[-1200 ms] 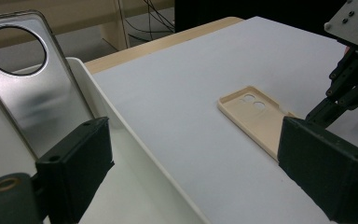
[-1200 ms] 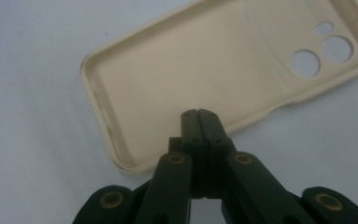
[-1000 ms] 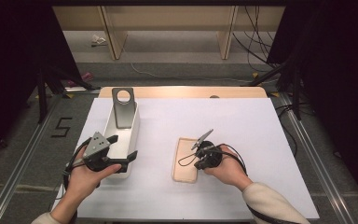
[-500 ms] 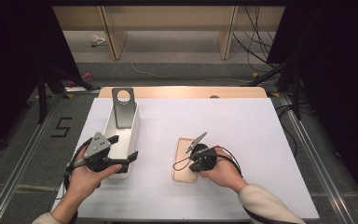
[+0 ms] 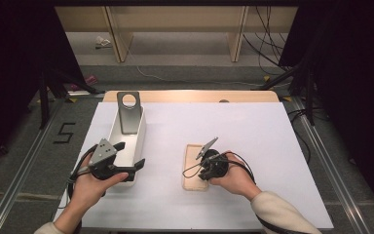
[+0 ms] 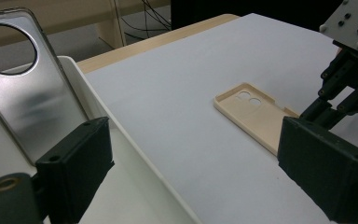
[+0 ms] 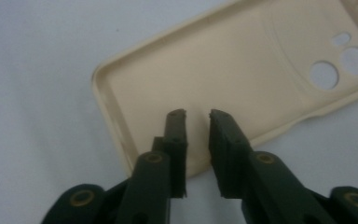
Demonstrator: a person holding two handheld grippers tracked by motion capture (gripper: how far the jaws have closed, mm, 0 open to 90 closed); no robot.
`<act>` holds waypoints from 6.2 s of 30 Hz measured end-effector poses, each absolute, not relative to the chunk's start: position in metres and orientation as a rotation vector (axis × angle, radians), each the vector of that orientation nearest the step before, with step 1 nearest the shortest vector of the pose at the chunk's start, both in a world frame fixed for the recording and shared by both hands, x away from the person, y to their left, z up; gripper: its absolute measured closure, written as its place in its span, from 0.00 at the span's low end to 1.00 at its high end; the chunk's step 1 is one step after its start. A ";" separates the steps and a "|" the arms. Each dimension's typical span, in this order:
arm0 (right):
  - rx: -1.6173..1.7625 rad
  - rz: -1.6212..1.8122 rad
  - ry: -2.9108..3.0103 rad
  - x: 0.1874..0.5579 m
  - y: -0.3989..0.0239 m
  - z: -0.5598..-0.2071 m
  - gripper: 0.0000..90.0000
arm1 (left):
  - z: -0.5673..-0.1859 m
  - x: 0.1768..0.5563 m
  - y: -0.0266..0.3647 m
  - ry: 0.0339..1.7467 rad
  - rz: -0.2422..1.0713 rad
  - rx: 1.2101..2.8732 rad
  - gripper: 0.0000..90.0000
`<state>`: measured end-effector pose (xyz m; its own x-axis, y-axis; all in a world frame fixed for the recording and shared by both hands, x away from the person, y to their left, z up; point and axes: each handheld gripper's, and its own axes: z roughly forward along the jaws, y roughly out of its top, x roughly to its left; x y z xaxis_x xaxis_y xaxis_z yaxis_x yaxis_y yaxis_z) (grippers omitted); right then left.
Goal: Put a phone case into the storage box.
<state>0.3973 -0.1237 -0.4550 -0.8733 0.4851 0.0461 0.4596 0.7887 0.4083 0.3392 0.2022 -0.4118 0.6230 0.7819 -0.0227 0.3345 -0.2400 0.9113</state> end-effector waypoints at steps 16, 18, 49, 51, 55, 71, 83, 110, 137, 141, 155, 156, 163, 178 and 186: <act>0.331 0.418 2.976 0.374 -0.096 -0.450 0.46 | -0.412 0.339 0.201 0.894 0.548 1.830 0.11; 0.305 0.404 2.975 0.374 -0.094 -0.452 0.46 | -0.412 0.339 0.201 0.893 0.549 1.831 0.11; 0.254 0.296 2.992 0.376 -0.082 -0.458 0.55 | -0.413 0.340 0.201 0.887 0.554 1.841 0.11; 0.243 0.292 2.994 0.376 -0.082 -0.457 0.56 | -0.413 0.340 0.202 0.885 0.555 1.843 0.11; 0.239 0.288 3.008 0.376 -0.080 -0.457 0.61 | -0.414 0.341 0.203 0.891 0.558 1.845 0.11; 0.140 0.256 3.012 0.370 -0.075 -0.456 0.81 | -0.414 0.341 0.202 0.889 0.554 1.843 0.11; 0.082 0.242 3.023 0.365 -0.072 -0.455 0.95 | -0.414 0.340 0.202 0.887 0.555 1.844 0.11; 0.136 0.547 2.986 0.367 -0.094 -0.435 0.98 | -0.413 0.340 0.203 0.890 0.556 1.834 0.12; 0.098 0.737 2.922 0.356 -0.111 -0.420 0.98 | -0.397 0.361 0.168 0.861 0.513 1.847 0.17; 0.111 0.749 2.921 0.354 -0.115 -0.419 0.98 | -0.394 0.366 0.154 0.846 0.486 1.849 0.17; 0.133 0.809 2.896 0.349 -0.135 -0.414 0.98 | -0.396 0.370 0.148 0.840 0.480 1.856 0.17; 0.134 0.811 2.896 0.349 -0.136 -0.413 0.98 | -0.396 0.371 0.148 0.840 0.481 1.855 0.17; 0.142 0.826 2.890 0.345 -0.143 -0.413 0.98 | -0.396 0.371 0.145 0.841 0.472 1.856 0.17; 0.154 0.856 2.862 0.338 -0.158 -0.410 0.98 | -0.394 0.375 0.126 0.805 0.446 1.870 0.18; 0.162 0.868 2.849 0.334 -0.161 -0.409 0.98 | -0.393 0.378 0.117 0.802 0.431 1.878 0.18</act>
